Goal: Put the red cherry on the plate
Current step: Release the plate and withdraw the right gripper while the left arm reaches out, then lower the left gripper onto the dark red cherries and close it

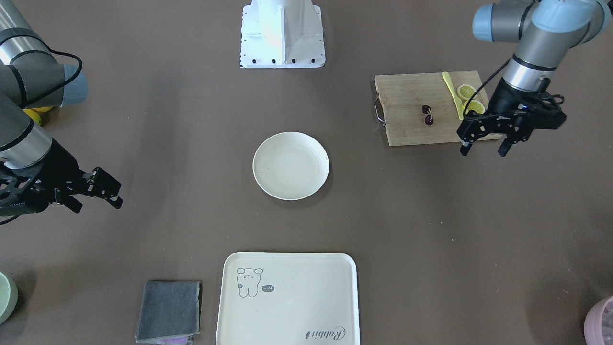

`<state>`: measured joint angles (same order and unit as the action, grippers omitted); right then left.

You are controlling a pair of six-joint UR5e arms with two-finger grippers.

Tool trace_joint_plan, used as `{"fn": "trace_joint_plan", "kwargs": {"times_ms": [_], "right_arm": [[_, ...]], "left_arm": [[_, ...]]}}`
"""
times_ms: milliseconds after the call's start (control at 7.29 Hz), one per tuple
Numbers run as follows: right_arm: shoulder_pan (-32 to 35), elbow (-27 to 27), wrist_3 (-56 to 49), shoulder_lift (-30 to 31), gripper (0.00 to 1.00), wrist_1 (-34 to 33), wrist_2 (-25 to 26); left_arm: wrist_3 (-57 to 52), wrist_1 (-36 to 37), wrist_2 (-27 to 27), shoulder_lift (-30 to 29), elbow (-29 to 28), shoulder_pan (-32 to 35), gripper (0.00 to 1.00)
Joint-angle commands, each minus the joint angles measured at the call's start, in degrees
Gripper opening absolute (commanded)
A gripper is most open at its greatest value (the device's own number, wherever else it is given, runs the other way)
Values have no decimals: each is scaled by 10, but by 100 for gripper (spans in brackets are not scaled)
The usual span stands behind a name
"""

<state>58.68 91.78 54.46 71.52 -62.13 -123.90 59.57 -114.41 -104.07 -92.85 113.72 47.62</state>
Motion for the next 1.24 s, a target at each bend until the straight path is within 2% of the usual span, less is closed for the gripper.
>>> {"fn": "trace_joint_plan", "kwargs": {"times_ms": [0, 275, 686, 961, 1098], "right_arm": [[20, -8, -18, 10, 100, 1, -16], [30, -11, -46, 20, 100, 1, -22], [29, -13, -45, 20, 100, 2, -21], [29, -13, -45, 20, 100, 2, -21], [30, -13, -45, 20, 100, 2, -21]], "left_arm": [[66, 42, 56, 38, 63, -93, 98], [111, 44, 116, 74, 84, -179, 97], [108, 43, 120, 108, 78, -216, 88], [104, 43, 118, 105, 75, -235, 77], [102, 42, 118, 104, 70, -239, 62]]}}
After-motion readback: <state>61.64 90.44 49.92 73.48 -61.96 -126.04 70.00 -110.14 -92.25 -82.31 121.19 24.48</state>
